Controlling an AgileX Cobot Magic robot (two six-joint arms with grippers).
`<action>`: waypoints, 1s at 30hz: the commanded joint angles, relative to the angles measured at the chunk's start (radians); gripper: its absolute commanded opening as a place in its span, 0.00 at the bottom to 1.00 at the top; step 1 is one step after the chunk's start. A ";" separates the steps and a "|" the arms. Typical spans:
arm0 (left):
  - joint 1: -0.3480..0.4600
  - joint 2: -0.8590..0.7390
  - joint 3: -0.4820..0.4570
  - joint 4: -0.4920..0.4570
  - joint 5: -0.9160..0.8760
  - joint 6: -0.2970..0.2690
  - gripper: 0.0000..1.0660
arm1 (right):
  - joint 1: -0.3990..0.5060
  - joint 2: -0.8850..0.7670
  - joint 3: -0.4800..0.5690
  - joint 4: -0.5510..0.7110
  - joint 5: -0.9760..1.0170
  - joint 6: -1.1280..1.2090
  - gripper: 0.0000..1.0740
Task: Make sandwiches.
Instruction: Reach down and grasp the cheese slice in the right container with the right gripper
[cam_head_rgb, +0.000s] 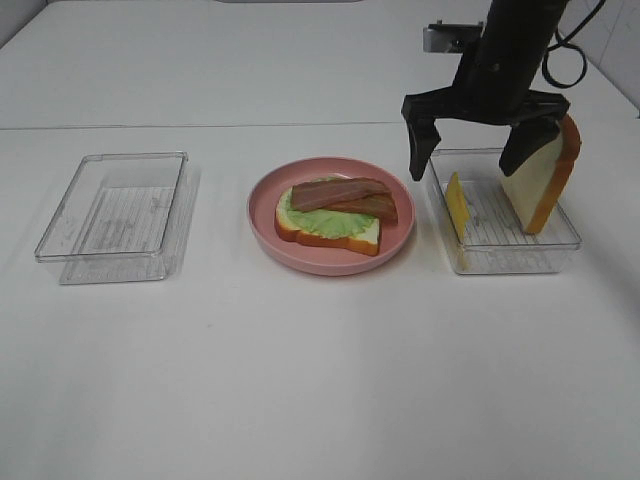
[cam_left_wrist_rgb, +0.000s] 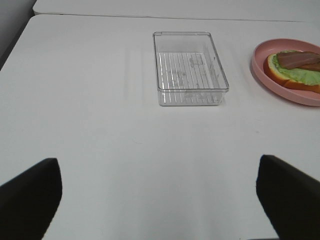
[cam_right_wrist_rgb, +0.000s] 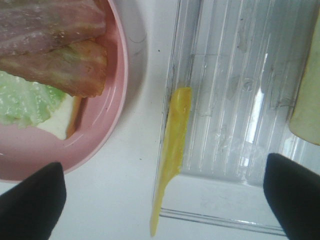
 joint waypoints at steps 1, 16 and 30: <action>-0.003 -0.019 0.003 -0.005 -0.016 0.000 0.94 | -0.004 0.030 0.008 0.003 -0.020 0.005 0.92; -0.003 -0.019 0.003 -0.005 -0.016 0.000 0.94 | -0.004 0.088 0.008 0.001 -0.046 0.004 0.75; -0.003 -0.019 0.003 -0.005 -0.016 0.000 0.94 | -0.004 0.092 0.006 0.000 -0.032 0.005 0.24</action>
